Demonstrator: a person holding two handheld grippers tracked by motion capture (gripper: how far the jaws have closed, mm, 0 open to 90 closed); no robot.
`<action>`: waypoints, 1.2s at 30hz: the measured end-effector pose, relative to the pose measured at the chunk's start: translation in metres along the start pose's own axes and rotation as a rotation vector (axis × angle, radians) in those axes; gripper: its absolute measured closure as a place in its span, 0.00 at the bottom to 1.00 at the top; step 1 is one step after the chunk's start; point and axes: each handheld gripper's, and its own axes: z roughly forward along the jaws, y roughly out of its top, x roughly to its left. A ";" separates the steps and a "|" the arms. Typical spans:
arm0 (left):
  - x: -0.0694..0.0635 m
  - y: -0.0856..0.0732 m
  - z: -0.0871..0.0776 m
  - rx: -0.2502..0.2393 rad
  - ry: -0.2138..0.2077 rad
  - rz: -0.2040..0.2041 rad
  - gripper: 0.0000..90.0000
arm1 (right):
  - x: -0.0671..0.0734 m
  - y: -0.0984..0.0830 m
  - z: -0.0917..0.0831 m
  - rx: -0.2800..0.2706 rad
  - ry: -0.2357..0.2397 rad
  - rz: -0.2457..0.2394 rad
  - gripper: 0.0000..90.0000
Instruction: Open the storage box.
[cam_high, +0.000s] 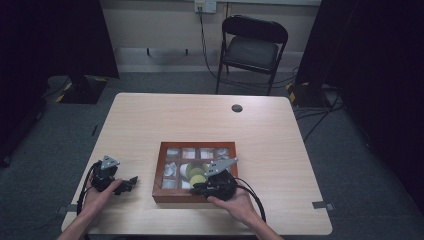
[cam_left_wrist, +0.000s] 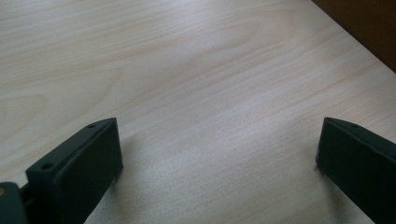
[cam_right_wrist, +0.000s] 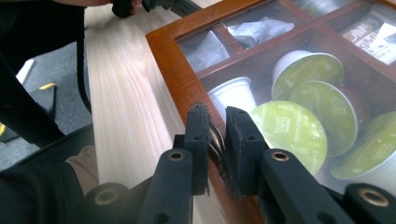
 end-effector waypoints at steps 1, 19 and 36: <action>0.000 0.000 0.000 0.000 0.000 0.000 0.00 | 0.000 0.000 0.000 0.002 -0.002 -0.004 0.88; 0.000 0.000 0.000 0.001 -0.001 0.001 0.00 | -0.002 0.002 -0.002 -0.010 0.020 -0.008 0.90; 0.000 0.000 0.000 0.001 -0.002 0.002 0.00 | -0.004 0.009 -0.010 -0.047 0.039 0.022 0.90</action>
